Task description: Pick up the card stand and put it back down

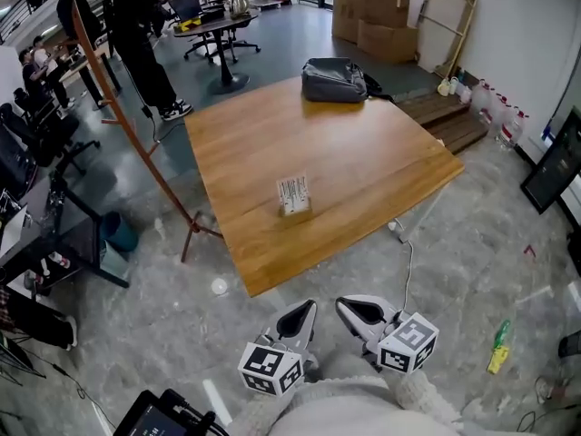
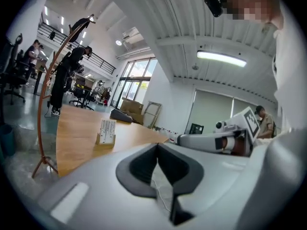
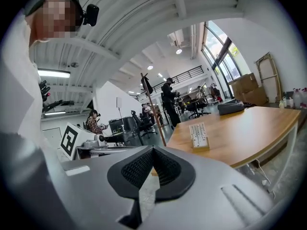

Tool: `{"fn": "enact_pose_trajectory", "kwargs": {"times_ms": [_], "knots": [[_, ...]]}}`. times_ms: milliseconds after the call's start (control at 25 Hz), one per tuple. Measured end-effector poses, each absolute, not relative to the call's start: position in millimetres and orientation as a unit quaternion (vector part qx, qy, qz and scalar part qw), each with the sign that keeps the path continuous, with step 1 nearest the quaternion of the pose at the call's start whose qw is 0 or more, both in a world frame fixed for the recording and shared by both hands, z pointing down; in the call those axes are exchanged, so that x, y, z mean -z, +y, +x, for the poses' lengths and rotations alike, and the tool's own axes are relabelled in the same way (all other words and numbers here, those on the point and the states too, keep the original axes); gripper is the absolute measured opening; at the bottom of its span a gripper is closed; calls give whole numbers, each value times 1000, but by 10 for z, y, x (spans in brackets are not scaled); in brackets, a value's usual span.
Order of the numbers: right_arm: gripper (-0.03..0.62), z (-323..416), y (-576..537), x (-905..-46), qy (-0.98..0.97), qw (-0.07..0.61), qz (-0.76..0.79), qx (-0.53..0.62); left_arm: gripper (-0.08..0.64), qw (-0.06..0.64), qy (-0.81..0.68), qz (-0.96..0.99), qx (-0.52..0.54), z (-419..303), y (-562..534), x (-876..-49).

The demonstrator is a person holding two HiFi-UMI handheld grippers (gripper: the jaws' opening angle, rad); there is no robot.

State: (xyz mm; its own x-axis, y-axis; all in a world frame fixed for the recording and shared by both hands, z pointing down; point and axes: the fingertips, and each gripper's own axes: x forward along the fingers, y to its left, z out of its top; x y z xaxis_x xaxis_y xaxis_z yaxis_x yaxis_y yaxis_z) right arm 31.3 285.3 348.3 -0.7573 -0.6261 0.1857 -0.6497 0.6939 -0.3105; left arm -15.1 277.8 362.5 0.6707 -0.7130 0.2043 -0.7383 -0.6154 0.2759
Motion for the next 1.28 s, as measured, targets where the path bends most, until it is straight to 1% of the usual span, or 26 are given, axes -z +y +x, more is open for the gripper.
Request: {"fn": "enact_pose_trajectory", "kwargs": {"times_ms": [360, 720, 1000, 1280], "knots": [[-2, 249, 1792, -3616, -924, 48, 333, -179, 8, 167, -428, 887, -39, -270, 1763, -3718], [-2, 273, 684, -3593, -943, 60, 271, -183, 8, 187, -464, 865, -41, -181, 725, -3775], [-2, 253, 311, -3753, -946, 75, 244, -198, 8, 203, -483, 851, -43, -197, 362, -3900], [-2, 169, 171, -3784, -948, 90, 233, -200, 8, 219, -460, 859, -45, -183, 195, -3964]]}}
